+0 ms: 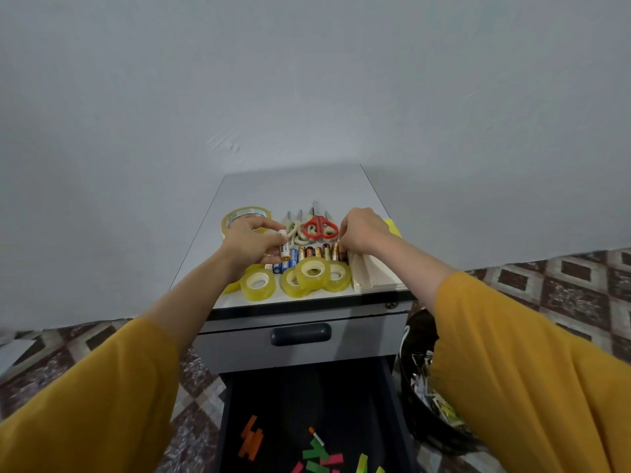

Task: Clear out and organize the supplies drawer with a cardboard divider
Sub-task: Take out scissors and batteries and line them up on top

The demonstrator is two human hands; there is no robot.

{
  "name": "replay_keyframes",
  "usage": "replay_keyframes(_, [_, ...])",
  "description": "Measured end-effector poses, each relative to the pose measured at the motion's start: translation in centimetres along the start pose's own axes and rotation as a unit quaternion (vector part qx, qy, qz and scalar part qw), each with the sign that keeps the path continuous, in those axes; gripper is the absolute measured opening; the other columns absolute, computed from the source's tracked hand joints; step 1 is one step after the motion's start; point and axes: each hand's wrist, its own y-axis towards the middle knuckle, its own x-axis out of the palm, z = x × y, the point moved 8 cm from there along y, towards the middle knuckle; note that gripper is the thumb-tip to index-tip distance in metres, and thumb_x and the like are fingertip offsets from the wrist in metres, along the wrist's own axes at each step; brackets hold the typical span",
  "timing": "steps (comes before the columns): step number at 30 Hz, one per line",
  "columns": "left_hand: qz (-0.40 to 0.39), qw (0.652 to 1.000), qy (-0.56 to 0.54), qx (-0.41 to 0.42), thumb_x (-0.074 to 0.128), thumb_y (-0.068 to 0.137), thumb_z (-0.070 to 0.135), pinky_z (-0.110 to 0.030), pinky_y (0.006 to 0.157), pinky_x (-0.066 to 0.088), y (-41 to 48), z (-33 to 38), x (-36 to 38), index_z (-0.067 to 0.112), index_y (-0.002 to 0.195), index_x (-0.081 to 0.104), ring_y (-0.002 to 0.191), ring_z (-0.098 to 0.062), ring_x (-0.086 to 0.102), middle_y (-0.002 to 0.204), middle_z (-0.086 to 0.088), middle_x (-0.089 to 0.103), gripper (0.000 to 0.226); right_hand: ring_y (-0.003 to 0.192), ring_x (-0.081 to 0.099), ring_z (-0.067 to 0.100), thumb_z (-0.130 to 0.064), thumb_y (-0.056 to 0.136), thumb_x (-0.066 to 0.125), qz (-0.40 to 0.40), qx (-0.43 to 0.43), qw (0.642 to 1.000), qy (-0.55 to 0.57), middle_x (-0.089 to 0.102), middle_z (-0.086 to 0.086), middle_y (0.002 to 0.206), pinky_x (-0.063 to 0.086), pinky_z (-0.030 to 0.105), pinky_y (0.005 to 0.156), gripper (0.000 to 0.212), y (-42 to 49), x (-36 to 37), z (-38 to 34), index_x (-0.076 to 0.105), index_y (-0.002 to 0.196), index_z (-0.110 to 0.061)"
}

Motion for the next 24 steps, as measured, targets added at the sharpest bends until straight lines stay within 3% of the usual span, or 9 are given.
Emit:
replay_keyframes(5, [0.016, 1.0, 0.011, 0.003, 0.068, 0.082, 0.0, -0.024, 0.053, 0.058, 0.4, -0.2, -0.5, 0.004, 0.101, 0.06, 0.063, -0.017, 0.058, 0.078, -0.007, 0.058, 0.021, 0.091, 0.062, 0.025, -0.003, 0.081, 0.058, 0.007, -0.013, 1.0, -0.022, 0.068, 0.008, 0.101, 0.045, 0.028, 0.065, 0.02, -0.1, 0.5, 0.0, 0.071, 0.096, -0.008])
replay_keyframes(14, [0.046, 0.99, 0.129, -0.027, 0.071, 0.078, 0.0, -0.019, 0.048, 0.054, 1.9, -0.8, -1.7, 0.009, 0.078, 0.063, 0.045, -0.013, 0.059, 0.074, -0.008, 0.062, 0.012, 0.088, 0.064, 0.026, -0.002, 0.08, 0.06, 0.036, -0.026, 0.999, 0.022, 0.07, 0.008, 0.096, 0.047, 0.029, 0.066, 0.02, -0.4, -0.9, -0.2, 0.074, 0.092, -0.009])
replay_keyframes(18, [0.046, 0.978, 0.203, -0.022, 0.072, 0.075, -0.001, -0.02, 0.054, 0.054, 2.8, -1.0, -1.2, 0.009, 0.074, 0.064, 0.033, -0.005, 0.055, 0.065, -0.004, 0.061, 0.013, 0.089, 0.063, 0.024, 0.0, 0.08, 0.058, 0.032, -0.036, 0.998, 0.037, 0.069, 0.008, 0.099, 0.046, 0.028, 0.066, 0.023, -0.6, -0.8, -0.4, 0.073, 0.093, -0.011])
replay_keyframes(24, [0.038, 0.957, 0.288, 0.01, 0.069, 0.075, -0.001, -0.033, 0.069, 0.056, 3.5, -0.7, -0.1, 0.008, 0.068, 0.064, 0.035, -0.006, 0.054, 0.058, -0.005, 0.06, 0.013, 0.09, 0.062, 0.023, -0.001, 0.081, 0.058, 0.028, -0.041, 0.998, 0.039, 0.069, 0.007, 0.101, 0.042, 0.025, 0.064, 0.024, -0.8, -0.2, -0.4, 0.074, 0.095, -0.011])
